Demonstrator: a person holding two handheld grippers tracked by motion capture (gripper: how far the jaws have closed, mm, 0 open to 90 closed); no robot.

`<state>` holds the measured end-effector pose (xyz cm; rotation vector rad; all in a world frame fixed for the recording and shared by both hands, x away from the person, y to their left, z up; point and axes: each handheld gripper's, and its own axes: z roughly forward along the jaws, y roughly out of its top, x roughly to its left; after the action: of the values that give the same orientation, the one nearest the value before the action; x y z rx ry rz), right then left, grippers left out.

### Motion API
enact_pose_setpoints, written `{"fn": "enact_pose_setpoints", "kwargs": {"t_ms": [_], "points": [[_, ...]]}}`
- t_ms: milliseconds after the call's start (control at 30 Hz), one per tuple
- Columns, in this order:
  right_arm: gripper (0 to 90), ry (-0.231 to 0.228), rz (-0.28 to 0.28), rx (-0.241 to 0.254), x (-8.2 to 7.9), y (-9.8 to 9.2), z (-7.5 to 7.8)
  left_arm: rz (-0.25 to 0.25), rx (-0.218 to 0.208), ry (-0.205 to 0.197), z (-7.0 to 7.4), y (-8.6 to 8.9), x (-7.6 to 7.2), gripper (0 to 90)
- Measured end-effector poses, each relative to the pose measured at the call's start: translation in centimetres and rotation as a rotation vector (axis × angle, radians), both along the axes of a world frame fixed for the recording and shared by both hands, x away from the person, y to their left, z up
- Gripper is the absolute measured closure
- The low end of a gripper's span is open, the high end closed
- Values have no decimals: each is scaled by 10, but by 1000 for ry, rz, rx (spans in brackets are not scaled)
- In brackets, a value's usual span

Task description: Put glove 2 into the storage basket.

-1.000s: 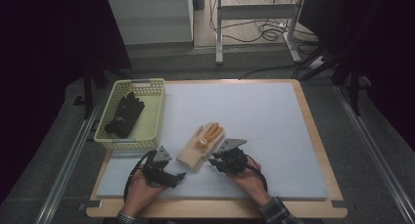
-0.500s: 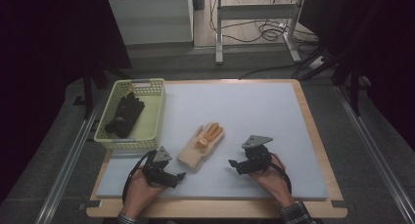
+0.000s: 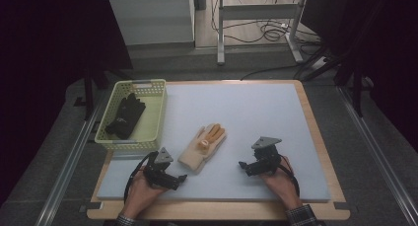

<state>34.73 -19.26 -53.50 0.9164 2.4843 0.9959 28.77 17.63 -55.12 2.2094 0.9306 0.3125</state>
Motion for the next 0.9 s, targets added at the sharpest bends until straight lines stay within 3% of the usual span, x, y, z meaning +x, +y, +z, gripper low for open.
{"fn": "enact_pose_setpoints", "kwargs": {"t_ms": [233, 367, 600, 700, 900], "points": [[69, -1, 0, 3, 0, 0, 0, -3, -5, 13, 1, 0, 1, 0], [70, -1, 0, 2, 0, 0, -1, -7, -31, 21, 5, 0, 3, 0], [70, -3, 0, -1, 0, 0, -1, -19, -48, 30, 19, -6, 8, 0], [70, -3, 0, 1, 0, 0, -1, -19, -36, 34, 28, -13, 14, 0], [70, -4, 0, 0, 0, 0, -1, -23, -55, 40, 43, -26, 30, 0]]}}
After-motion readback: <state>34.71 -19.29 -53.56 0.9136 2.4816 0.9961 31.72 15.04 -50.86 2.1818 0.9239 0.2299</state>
